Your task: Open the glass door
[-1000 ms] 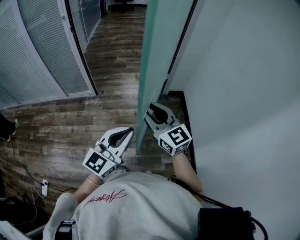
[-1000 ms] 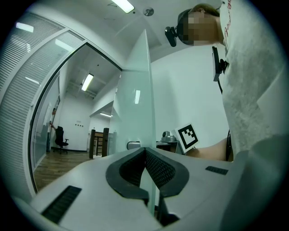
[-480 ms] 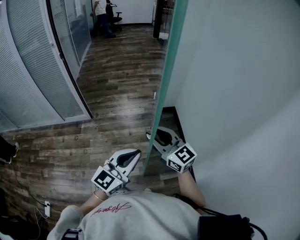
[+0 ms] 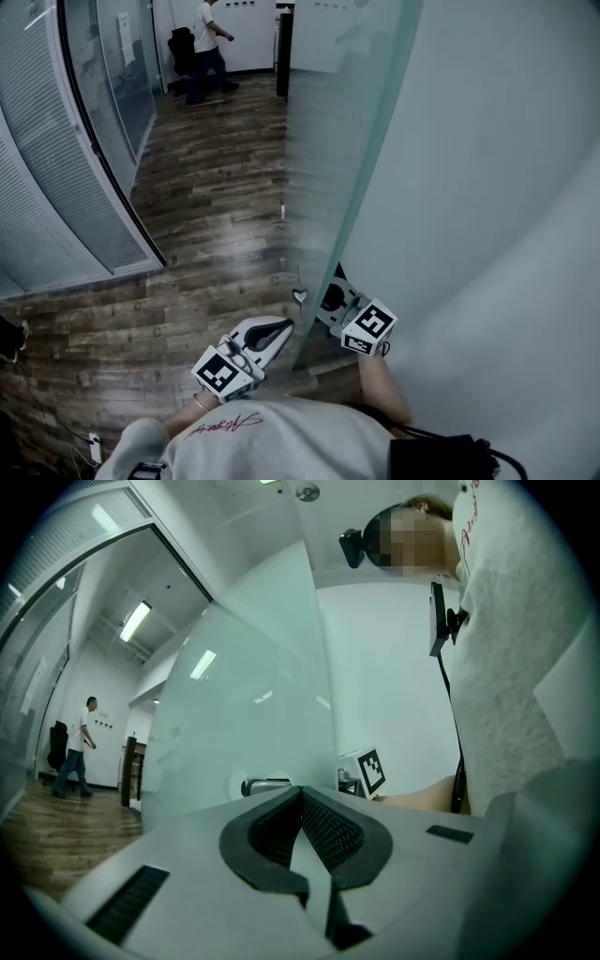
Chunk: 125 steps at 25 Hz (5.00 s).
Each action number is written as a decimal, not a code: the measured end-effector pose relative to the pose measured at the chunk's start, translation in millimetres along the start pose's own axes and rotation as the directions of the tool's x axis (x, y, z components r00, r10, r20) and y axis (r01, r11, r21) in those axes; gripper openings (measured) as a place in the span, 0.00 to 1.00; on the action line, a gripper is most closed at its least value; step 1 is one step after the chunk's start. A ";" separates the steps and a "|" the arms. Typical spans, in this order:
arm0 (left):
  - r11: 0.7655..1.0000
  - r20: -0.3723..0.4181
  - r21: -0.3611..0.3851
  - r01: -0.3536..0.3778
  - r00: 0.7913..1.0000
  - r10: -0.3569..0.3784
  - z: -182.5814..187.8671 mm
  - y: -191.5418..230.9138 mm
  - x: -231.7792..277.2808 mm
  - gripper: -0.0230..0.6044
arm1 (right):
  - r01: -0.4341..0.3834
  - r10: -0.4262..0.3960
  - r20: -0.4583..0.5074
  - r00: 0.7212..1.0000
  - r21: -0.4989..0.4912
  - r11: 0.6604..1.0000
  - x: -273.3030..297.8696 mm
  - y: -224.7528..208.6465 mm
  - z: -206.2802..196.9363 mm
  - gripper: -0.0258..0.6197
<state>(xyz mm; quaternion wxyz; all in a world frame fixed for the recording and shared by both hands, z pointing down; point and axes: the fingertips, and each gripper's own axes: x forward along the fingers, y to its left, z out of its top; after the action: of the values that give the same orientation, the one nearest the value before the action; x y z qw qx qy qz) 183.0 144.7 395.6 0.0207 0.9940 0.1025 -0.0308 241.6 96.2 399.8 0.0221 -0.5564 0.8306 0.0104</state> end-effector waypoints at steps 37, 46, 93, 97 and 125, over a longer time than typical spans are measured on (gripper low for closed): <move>0.872 -0.006 -0.009 0.489 0.872 -0.489 31.3 -66.8 148.0 0.06 | -0.117 0.118 -0.025 0.993 0.029 0.993 -145.0 -99.6 24.9 0.26; 0.881 -0.075 -0.019 0.473 0.878 -0.473 19.8 -52.7 141.9 0.06 | -0.146 0.146 -0.066 0.987 0.013 0.989 -170.9 -108.7 41.1 0.21; 0.887 -0.036 -0.031 0.461 0.886 -0.462 19.4 -52.4 162.7 0.06 | 0.011 -0.002 -0.177 0.984 0.050 0.999 -237.5 -161.7 39.6 0.14; 0.883 -0.004 -0.020 0.469 0.883 -0.469 30.3 -55.6 170.8 0.06 | 0.116 -0.118 -0.137 0.983 -0.021 0.993 -249.7 -155.3 45.0 0.10; 0.927 0.081 -0.014 0.375 0.925 -0.372 54.6 -81.1 140.5 0.06 | 0.366 -0.376 -0.085 0.923 -0.112 0.924 -229.7 0.5 63.8 0.08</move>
<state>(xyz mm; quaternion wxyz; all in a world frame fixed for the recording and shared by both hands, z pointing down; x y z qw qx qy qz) 300.5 250.0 329.1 0.0329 0.9540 0.2895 -0.0708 330.1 311.3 347.2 -0.0461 -0.7038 0.7087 0.0161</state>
